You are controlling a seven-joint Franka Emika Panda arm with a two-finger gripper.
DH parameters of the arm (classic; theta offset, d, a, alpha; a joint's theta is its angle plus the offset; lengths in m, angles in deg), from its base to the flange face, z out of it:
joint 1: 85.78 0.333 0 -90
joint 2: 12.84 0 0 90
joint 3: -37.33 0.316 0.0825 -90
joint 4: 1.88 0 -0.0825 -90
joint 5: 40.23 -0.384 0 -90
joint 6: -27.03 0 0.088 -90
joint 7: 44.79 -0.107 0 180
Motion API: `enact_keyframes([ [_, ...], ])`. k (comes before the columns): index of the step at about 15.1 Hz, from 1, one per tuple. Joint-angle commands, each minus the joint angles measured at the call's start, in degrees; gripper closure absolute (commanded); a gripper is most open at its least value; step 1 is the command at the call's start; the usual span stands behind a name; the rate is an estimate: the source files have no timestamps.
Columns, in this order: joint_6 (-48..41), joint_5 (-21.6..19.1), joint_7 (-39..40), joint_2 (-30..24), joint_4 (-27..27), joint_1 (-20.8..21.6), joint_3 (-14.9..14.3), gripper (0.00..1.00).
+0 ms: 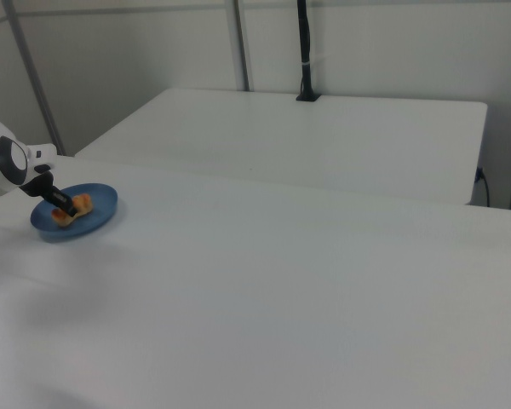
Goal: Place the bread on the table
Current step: 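Lift the bread roll up off the blue plate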
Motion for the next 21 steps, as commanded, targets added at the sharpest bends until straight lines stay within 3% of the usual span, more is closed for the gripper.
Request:
enact_keyframes([
  [1,1.1,1.2,-1.2,-0.7,-0.3,-0.2,-0.4,0.96],
  [9,0.7,0.2,4.4,-10.3,5.9,-5.3,1.0,0.96],
  [13,0.6,-0.1,9.5,-15.8,10.8,-15.2,7.5,0.96],
  [17,0.6,-0.5,14.9,-18.5,12.7,-21.2,7.6,0.96],
  [21,0.6,-3.7,23.1,-20.3,13.2,-26.4,6.9,0.96],
])
